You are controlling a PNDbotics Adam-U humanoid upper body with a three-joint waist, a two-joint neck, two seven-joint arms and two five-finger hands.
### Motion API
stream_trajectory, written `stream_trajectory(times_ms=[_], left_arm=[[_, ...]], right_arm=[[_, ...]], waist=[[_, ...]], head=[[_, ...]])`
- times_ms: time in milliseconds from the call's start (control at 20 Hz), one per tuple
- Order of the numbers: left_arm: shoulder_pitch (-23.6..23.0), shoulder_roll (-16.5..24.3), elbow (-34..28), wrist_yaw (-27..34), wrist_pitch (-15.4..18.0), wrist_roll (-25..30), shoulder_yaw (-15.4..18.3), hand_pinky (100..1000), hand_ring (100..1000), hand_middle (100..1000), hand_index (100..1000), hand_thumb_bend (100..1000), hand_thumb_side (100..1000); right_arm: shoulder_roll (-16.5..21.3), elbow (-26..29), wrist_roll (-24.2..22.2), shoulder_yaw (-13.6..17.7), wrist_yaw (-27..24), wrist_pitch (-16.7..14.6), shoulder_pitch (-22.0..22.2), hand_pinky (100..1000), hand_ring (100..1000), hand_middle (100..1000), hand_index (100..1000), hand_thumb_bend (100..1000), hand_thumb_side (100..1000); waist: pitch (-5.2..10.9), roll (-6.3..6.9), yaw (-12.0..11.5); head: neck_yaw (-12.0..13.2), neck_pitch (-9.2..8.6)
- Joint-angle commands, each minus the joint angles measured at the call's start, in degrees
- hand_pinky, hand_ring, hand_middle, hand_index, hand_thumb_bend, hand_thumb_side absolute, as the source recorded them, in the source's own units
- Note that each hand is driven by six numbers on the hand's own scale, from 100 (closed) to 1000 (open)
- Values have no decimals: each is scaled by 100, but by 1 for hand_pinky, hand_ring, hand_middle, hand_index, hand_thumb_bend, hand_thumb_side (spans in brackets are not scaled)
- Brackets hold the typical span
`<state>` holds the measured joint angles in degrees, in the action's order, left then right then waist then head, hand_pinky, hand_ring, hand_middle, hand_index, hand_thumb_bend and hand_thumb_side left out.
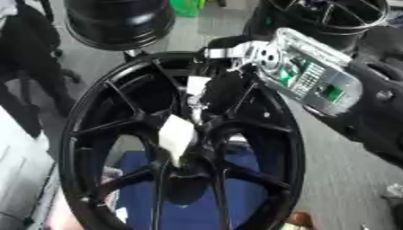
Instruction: Pull the pin out of the wheel hub.
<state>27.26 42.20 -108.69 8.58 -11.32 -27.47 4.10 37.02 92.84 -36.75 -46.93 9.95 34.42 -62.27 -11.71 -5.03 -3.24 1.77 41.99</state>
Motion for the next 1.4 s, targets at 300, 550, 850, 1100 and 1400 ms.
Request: stream_trajectory(times_ms=[300, 550, 850, 1100, 1400], left_arm=[[83, 77, -70, 45, -2, -35, 92, 667, 628, 582, 732, 510, 563], [91, 67, -75, 58, -1, -13, 75, 668, 628, 582, 732, 510, 564], [84, 63, -71, 59, -7, -21, 79, 669, 628, 582, 731, 507, 564], [75, 57, -67, 66, -13, -19, 76, 670, 628, 582, 731, 506, 565], [75, 48, -71, 67, -11, -1, 78, 671, 629, 582, 730, 504, 565]], right_arm=[[94, 17, -1102, 70, 174, 860, -48, 903, 885, 877, 909, 421, 441], [79, -91, -1210, 115, 344, 736, -33, 896, 875, 862, 903, 414, 394], [63, -127, -1096, 144, 319, 881, -25, 884, 854, 817, 866, 331, 461], [62, -125, -957, 153, 282, 1023, -22, 867, 824, 772, 820, 208, 440], [60, -99, -816, 128, 240, 1043, -22, 843, 778, 726, 777, 196, 436]], waist=[[76, 34, -4], [67, 34, 6], [59, 44, 8], [55, 41, 8], [46, 40, -9]], head=[[-3, -72], [-3, -89], [-11, -97], [-17, -110], [-34, -108]])
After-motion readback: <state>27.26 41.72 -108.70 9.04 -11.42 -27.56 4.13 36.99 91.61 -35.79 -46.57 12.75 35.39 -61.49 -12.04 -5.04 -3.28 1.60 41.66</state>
